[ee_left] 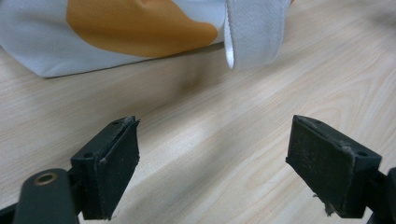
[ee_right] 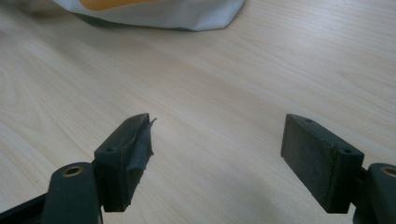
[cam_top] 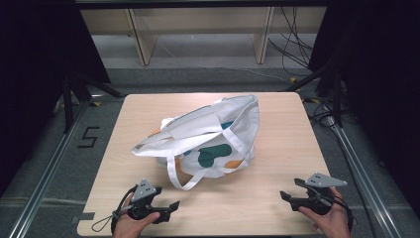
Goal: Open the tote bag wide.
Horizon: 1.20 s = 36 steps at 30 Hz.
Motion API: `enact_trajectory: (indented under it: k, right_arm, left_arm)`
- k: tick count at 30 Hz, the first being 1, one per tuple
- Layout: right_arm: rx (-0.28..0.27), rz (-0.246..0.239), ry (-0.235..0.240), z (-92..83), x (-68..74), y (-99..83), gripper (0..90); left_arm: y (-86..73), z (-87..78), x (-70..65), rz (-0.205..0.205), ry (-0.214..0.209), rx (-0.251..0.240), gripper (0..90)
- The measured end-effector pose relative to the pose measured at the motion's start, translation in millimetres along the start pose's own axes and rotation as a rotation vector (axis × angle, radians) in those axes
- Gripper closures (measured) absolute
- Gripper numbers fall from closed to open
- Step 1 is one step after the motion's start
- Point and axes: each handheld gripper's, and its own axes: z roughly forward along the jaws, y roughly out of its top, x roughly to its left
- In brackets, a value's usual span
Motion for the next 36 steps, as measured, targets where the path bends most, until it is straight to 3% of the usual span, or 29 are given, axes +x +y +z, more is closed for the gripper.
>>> enact_trajectory:
  k: [4, 11, 12, 13, 14, 15, 16, 17, 18, 19, 23, 25, 28, 29, 30, 31, 32, 36]
  right_arm:
    - [-0.005, -0.027, -0.012, -0.3, -3.9, 0.3, 25.7]
    - [-0.004, -0.025, -0.016, 0.6, -4.0, 0.2, 23.0]
    - [0.0, 0.011, 0.002, 1.6, -0.6, 0.0, 23.0]
    - [0.0, 0.011, 0.002, 1.6, -0.6, 0.0, 23.0]
    - [0.005, 0.006, -0.006, 0.9, -0.3, 1.1, 23.7]
    - [-0.007, -0.03, -0.008, 0.3, -2.5, 2.2, 24.3]
    - [-0.004, 0.012, 0.003, 0.8, 0.5, 1.8, 24.4]
    - [-0.004, 0.012, 0.003, 0.8, 0.5, 1.8, 24.4]
    - [-0.016, -0.006, 0.008, 1.3, -1.0, 2.9, 27.7]
    - [-0.004, -0.017, 0.015, -0.1, -1.7, 4.5, 35.3]
    - [0.007, -0.017, 0.023, -3.5, -2.3, 10.7, 41.8]
    - [-0.002, -0.016, 0.033, -6.2, -3.4, 16.1, 49.9]
    - [-0.017, -0.026, 0.091, -10.2, -3.4, 24.3, 66.0]
    - [-0.016, -0.034, 0.092, -11.6, -1.9, 27.3, 69.7]
    - [-0.013, -0.057, 0.088, -13.5, -1.6, 31.1, 74.0]
    - [-0.027, -0.063, 0.097, -14.3, 0.7, 35.8, 79.5]
    - [-0.028, -0.073, 0.106, -15.2, 1.7, 39.6, 82.0]
    - [-0.07, -0.154, 0.139, -15.7, 8.9, 64.6, 89.5]
  left_arm:
    - [-0.3, 0.5, -0.9, -0.005, 0.0, -0.007, 16.0]
    - [-0.4, -0.2, -1.5, -0.003, 0.018, -0.004, 16.1]
    - [-0.3, -0.4, -1.6, 0.003, 0.02, -0.003, 16.0]
    - [-0.3, -0.4, -1.6, 0.003, 0.02, -0.003, 16.0]
    - [-0.2, -0.5, -1.6, -0.006, 0.001, -0.006, 16.0]
    - [-0.1, 0.2, -1.9, -0.011, -0.017, -0.013, 16.0]
    - [0.0, -0.2, -1.7, 0.011, -0.012, -0.005, 15.8]
    - [0.0, -0.2, -1.7, 0.011, -0.012, -0.005, 15.5]
    - [0.8, -2.0, 0.0, 0.032, -0.002, 0.032, 16.3]
    - [1.5, -1.4, -2.1, -0.008, 0.001, 0.001, 18.5]
    - [3.8, -4.9, -2.1, 0.003, -0.001, 0.005, 28.6]
    - [6.3, -9.1, -2.5, -0.005, -0.008, -0.014, 39.8]
    - [11.5, -16.5, -1.8, 0.074, -0.002, 0.002, 56.8]
    - [12.6, -17.6, -3.7, 0.044, -0.008, -0.01, 62.4]
    - [15.8, -21.0, -1.1, 0.098, -0.017, 0.001, 68.6]
    - [16.7, -20.9, -3.9, 0.057, -0.017, -0.015, 72.4]
    - [18.9, -23.5, -2.1, 0.086, -0.014, -0.011, 75.7]
    - [27.6, -29.9, -1.5, 0.083, -0.035, -0.014, 85.9]
